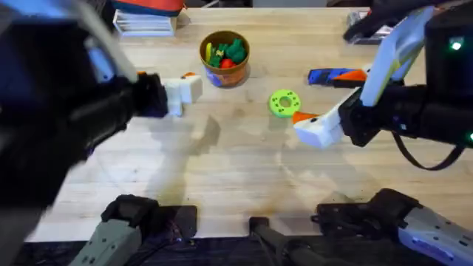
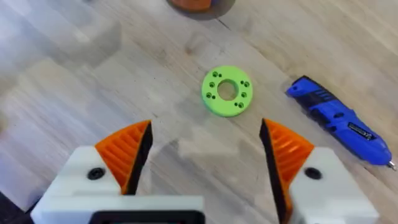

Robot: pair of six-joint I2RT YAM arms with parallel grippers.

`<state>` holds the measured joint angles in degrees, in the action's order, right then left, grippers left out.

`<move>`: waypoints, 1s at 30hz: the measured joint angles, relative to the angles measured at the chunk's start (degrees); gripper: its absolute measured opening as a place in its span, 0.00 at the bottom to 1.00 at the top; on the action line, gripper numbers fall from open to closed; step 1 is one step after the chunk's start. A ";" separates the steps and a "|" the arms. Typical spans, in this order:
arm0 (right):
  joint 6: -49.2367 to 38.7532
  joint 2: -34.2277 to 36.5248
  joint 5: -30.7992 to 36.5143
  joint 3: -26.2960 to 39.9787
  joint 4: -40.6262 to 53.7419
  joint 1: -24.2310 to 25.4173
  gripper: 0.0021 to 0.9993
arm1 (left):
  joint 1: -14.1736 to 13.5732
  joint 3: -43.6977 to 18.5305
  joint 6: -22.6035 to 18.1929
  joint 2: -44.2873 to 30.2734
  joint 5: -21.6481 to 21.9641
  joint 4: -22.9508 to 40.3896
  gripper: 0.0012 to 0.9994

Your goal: Pick up the gripper from the table and insert it into the empty holder that is missing its gripper. Then pick up a screw, insert it into the mounting hole, and use the screwdriver to tighten it. Finally, clean up the table by picking up the vegetable and placing it into the bucket.

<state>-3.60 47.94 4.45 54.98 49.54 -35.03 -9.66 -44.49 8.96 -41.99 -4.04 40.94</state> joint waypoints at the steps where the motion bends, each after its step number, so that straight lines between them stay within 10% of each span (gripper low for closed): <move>1: 0.02 0.09 0.04 0.00 0.01 0.00 0.99 | 0.28 -1.27 -0.02 -3.26 1.99 1.10 0.99; 12: 0.22 4.71 0.20 0.00 0.00 0.00 0.99 | 1.79 -5.49 2.84 -32.30 7.93 -0.29 0.99; 30: 0.22 9.45 0.18 0.00 -0.04 0.00 0.99 | 3.88 -5.51 19.14 -47.02 8.44 -5.31 0.99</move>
<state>-3.38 57.39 4.63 54.98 49.50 -35.03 -5.78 -50.00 28.10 -89.01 4.40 35.63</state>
